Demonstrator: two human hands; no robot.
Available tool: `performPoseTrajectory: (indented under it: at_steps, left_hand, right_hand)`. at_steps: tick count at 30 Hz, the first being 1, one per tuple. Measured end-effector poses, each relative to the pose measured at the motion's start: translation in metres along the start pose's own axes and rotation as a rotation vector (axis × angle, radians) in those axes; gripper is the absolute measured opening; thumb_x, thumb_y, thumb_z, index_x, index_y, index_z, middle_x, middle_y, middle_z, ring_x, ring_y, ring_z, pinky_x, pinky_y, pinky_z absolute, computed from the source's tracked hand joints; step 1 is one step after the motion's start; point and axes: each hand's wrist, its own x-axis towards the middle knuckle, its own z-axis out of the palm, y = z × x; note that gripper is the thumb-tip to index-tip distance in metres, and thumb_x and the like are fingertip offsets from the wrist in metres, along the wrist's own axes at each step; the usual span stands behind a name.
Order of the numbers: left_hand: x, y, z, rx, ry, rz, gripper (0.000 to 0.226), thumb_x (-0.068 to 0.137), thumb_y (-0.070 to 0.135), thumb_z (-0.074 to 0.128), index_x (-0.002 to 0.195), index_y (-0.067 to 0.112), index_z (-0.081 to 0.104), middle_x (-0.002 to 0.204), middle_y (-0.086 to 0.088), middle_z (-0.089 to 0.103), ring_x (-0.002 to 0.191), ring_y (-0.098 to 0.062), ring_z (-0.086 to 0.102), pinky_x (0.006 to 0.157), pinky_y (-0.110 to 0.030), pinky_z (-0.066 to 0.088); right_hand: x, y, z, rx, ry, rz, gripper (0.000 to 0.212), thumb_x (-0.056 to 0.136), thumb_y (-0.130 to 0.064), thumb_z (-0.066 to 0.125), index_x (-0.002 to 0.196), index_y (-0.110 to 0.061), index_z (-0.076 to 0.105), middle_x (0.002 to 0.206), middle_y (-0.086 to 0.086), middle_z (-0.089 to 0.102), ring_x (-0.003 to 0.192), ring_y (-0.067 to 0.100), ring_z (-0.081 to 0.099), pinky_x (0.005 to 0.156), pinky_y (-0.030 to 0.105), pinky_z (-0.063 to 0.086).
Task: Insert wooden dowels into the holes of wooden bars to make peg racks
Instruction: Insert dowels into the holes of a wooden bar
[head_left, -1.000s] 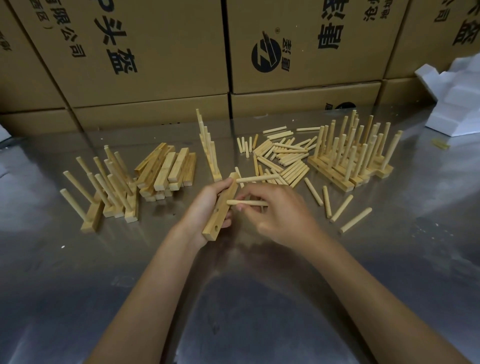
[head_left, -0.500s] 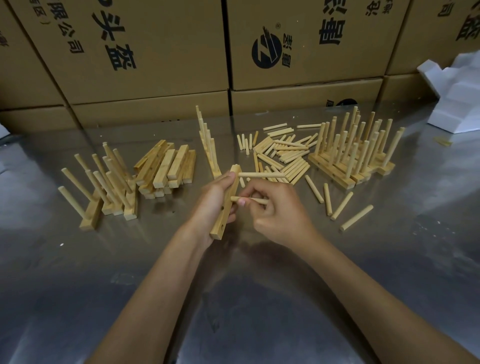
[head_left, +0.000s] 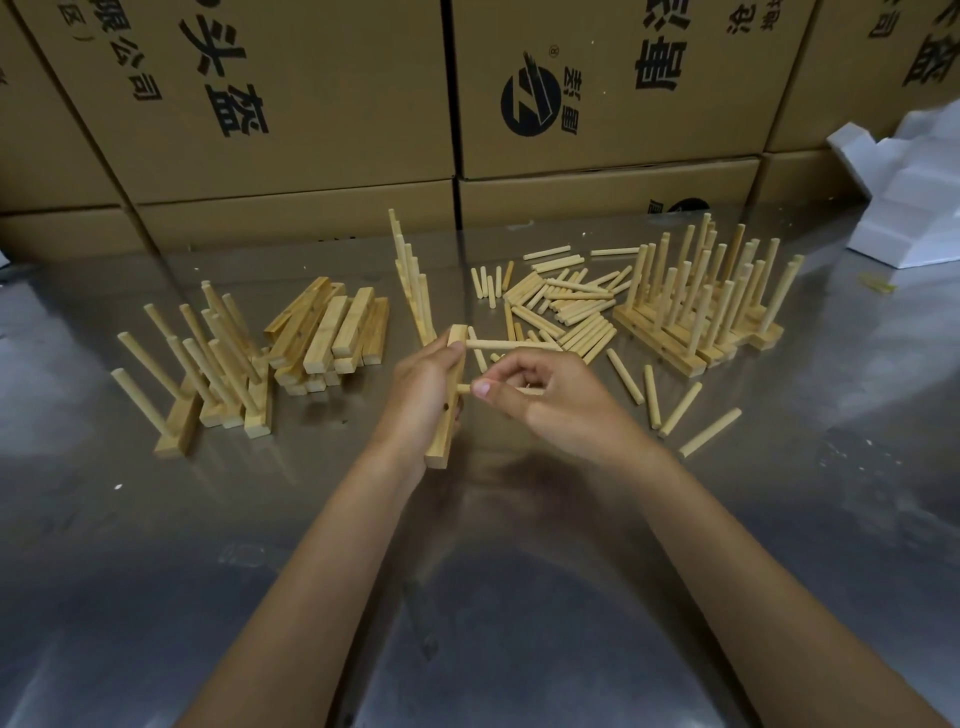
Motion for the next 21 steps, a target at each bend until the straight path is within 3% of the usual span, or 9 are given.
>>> performPoseTrajectory:
  at_steps: [1, 3, 5, 8, 11, 14, 21]
  left_hand:
    - [0.002, -0.002, -0.001, 0.014, 0.012, -0.005, 0.036, 0.103, 0.033, 0.049, 0.138, 0.028, 0.058, 0.130, -0.017, 0.063, 0.085, -0.020, 0.055, 0.060, -0.029, 0.042]
    - [0.008, -0.004, -0.006, 0.009, 0.047, -0.035, 0.035, 0.104, 0.033, 0.048, 0.136, 0.024, 0.060, 0.136, -0.021, 0.058, 0.086, -0.024, 0.053, 0.058, -0.029, 0.042]
    - [0.015, -0.006, -0.012, -0.005, 0.075, -0.061, 0.035, 0.104, 0.032, 0.047, 0.134, 0.022, 0.061, 0.121, -0.021, 0.061, 0.086, -0.024, 0.052, 0.057, -0.029, 0.042]
    - [0.021, -0.008, -0.017, -0.014, 0.082, -0.071, 0.034, 0.103, 0.032, 0.048, 0.132, 0.020, 0.062, 0.101, -0.008, 0.053, 0.089, -0.026, 0.051, 0.057, -0.030, 0.040]
    - [0.022, -0.010, -0.014, -0.018, 0.068, -0.077, 0.033, 0.103, 0.031, 0.049, 0.131, 0.020, 0.063, 0.086, -0.004, 0.053, 0.077, -0.023, 0.051, 0.055, -0.029, 0.040]
    - [0.019, -0.010, -0.011, -0.022, 0.069, -0.081, 0.033, 0.102, 0.030, 0.051, 0.132, 0.023, 0.063, 0.075, -0.002, 0.051, 0.064, -0.018, 0.049, 0.052, -0.029, 0.041]
    - [0.016, -0.008, -0.013, -0.088, 0.065, -0.144, 0.030, 0.100, 0.032, 0.054, 0.127, 0.022, 0.065, 0.081, -0.004, 0.051, 0.067, -0.017, 0.049, 0.052, -0.028, 0.043]
  right_hand:
    - [0.000, -0.001, -0.009, -0.045, -0.028, 0.017, 0.020, 0.089, -0.037, 0.071, 0.091, -0.018, 0.074, 0.086, 0.004, 0.071, 0.082, 0.010, 0.063, 0.078, 0.030, 0.048]
    - [-0.001, 0.003, -0.032, -0.168, 0.026, 0.038, 0.027, 0.092, -0.046, 0.063, 0.089, -0.021, 0.075, 0.088, -0.001, 0.072, 0.086, 0.012, 0.063, 0.076, 0.027, 0.046]
    - [-0.001, 0.009, -0.061, -0.367, 0.248, 0.095, 0.028, 0.096, -0.038, 0.055, 0.087, -0.020, 0.075, 0.090, 0.000, 0.073, 0.089, 0.019, 0.065, 0.079, 0.032, 0.050]
    - [-0.005, 0.023, -0.095, -0.645, 0.509, 0.332, 0.026, 0.092, -0.027, 0.052, 0.072, -0.019, 0.067, 0.076, 0.000, 0.067, 0.081, 0.028, 0.062, 0.073, 0.036, 0.047]
    - [-0.004, 0.035, -0.101, -0.747, 0.435, 0.543, 0.024, 0.089, -0.038, 0.059, 0.077, -0.019, 0.068, 0.084, 0.005, 0.068, 0.084, 0.029, 0.061, 0.080, 0.038, 0.049]
    - [0.000, 0.038, -0.092, -0.696, 0.333, 0.624, 0.033, 0.084, -0.051, 0.070, 0.085, -0.018, 0.068, 0.081, 0.003, 0.068, 0.078, 0.023, 0.063, 0.074, 0.034, 0.048]
    - [0.005, 0.034, -0.080, -0.716, 0.246, 0.597, 0.021, 0.084, -0.033, 0.069, 0.083, -0.012, 0.066, 0.085, 0.006, 0.066, 0.087, 0.029, 0.064, 0.080, 0.039, 0.054]
